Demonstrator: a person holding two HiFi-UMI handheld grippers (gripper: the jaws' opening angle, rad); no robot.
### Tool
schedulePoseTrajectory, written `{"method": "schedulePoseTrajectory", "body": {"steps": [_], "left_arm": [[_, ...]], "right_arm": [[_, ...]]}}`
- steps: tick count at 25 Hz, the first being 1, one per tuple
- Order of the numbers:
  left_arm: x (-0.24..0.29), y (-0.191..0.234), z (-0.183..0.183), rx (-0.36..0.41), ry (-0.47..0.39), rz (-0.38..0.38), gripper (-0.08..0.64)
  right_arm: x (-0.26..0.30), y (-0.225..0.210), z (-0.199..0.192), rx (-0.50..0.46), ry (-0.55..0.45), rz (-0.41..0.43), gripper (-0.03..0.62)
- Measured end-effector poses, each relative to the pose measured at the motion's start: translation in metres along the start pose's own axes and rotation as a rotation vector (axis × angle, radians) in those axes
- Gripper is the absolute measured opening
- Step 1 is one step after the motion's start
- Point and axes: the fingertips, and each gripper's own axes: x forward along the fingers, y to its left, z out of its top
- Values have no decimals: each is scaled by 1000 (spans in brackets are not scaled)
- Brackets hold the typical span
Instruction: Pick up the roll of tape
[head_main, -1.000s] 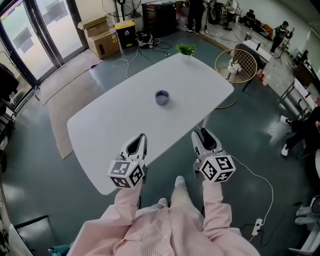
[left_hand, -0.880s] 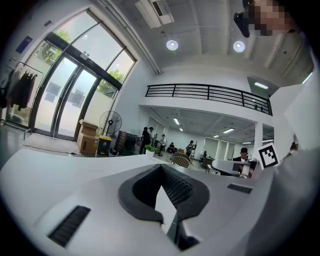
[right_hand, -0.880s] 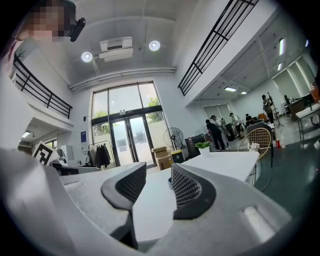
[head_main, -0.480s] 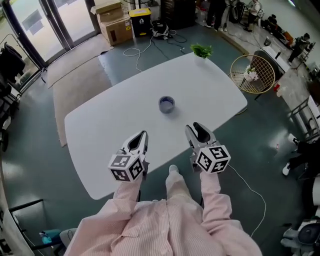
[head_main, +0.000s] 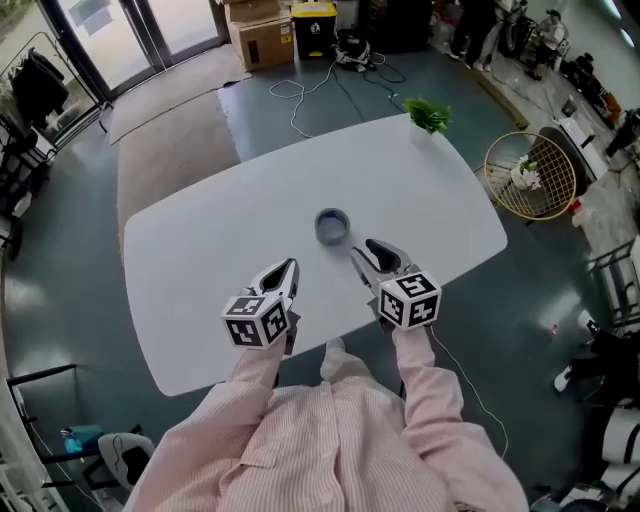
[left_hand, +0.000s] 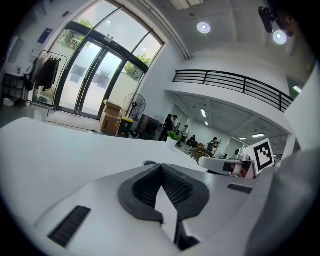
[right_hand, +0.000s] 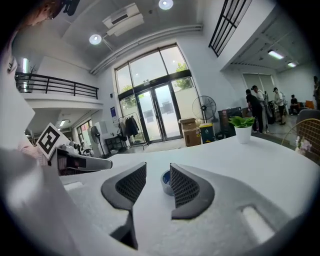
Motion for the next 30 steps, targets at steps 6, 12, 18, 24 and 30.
{"method": "schedulePoseTrajectory", "body": {"steps": [6, 12, 18, 24, 30], "left_arm": [[27, 15, -6, -64, 34, 43, 0], [41, 38, -15, -126, 86, 81, 0], [53, 54, -27, -184, 143, 92, 0], [58, 68, -38, -228, 169, 92, 0], [66, 71, -43, -249, 180, 79, 0]], "right_arm": [[42, -15, -8, -85, 118, 83, 141], [82, -11, -22, -175, 259, 158, 141], [113, -6, -47, -274, 454, 240, 141], [131, -8, -74, -419, 638, 259, 141], [143, -9, -91, -595, 782, 285, 141]]}}
